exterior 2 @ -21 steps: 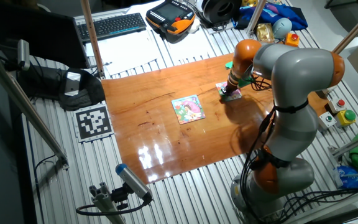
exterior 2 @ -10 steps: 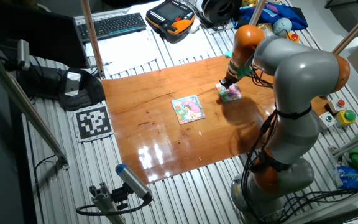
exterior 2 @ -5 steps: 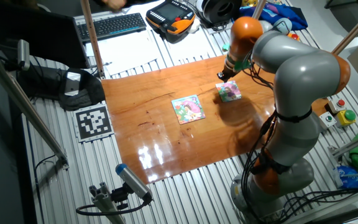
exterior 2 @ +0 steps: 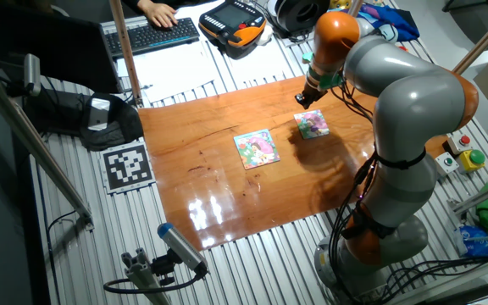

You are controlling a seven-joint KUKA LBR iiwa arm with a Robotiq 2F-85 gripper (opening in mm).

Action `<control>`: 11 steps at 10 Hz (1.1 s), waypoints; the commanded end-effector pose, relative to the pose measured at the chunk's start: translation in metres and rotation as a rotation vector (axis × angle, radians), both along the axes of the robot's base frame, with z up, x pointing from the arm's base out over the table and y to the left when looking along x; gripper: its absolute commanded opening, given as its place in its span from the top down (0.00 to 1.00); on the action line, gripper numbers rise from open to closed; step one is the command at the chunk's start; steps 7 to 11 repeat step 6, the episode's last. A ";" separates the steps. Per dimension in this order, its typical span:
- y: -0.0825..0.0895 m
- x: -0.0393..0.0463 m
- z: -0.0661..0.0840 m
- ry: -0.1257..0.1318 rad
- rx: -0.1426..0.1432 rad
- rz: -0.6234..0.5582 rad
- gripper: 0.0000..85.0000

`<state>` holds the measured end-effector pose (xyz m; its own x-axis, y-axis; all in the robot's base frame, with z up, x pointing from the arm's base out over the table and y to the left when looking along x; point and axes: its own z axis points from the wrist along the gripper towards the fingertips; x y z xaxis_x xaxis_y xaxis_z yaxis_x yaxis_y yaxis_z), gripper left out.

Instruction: Assemble one piece of a puzzle

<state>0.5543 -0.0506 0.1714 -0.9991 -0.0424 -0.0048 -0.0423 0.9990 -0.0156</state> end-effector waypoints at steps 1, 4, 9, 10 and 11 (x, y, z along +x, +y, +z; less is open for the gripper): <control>0.000 -0.0013 0.001 -0.001 0.000 0.004 1.00; -0.001 -0.0022 0.002 -0.001 0.006 0.009 1.00; -0.001 -0.0027 0.003 -0.001 0.005 0.009 1.00; -0.001 -0.0027 0.003 -0.001 0.005 0.009 1.00; -0.001 -0.0027 0.003 -0.001 0.005 0.009 1.00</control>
